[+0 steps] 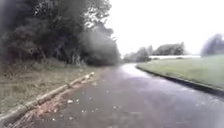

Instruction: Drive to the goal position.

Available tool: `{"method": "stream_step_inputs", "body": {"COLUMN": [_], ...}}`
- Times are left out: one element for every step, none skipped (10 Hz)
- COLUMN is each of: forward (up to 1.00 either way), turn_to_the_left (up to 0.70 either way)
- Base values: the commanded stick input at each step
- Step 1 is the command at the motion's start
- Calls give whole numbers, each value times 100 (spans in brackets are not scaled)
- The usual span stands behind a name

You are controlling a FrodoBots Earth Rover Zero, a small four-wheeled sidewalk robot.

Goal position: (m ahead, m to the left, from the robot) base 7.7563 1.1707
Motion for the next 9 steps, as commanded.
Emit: {"method": "stream_step_inputs", "body": {"forward": [70, 70, 70, 70, 70, 70, 70, 70, 70], "turn_to_the_left": [-14, -14, -14, -14, -14, -14, -14, -14, -14]}}
